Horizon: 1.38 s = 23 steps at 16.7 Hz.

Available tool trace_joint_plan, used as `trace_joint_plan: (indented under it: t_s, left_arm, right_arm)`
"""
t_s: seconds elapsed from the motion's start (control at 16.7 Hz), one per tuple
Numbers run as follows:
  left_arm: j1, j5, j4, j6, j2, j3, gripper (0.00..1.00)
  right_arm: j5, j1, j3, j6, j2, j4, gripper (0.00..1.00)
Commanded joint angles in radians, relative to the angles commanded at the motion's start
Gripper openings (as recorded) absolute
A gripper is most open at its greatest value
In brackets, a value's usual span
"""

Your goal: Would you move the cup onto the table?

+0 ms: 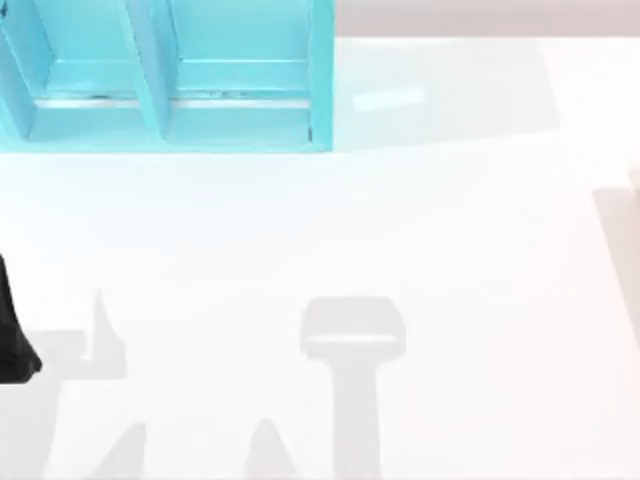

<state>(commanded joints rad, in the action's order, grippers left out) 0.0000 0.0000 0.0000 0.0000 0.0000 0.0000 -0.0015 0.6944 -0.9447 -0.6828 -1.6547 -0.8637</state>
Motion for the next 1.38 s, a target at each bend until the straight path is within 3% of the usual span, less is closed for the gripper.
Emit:
trace_joint_plan:
  t_s: [0.12, 0.9, 1.38]
  left_arm:
    - [0.000, 0.000, 0.000, 0.000, 0.000, 0.000, 1.00]
    - [0.000, 0.000, 0.000, 0.000, 0.000, 0.000, 1.00]
    - [0.000, 0.000, 0.000, 0.000, 0.000, 0.000, 1.00]
  right_arm:
    - [0.000, 0.000, 0.000, 0.000, 0.000, 0.000, 1.00]
    - [0.000, 0.000, 0.000, 0.000, 0.000, 0.000, 0.02]
    - [0.000, 0.000, 0.000, 0.000, 0.000, 0.000, 0.00]
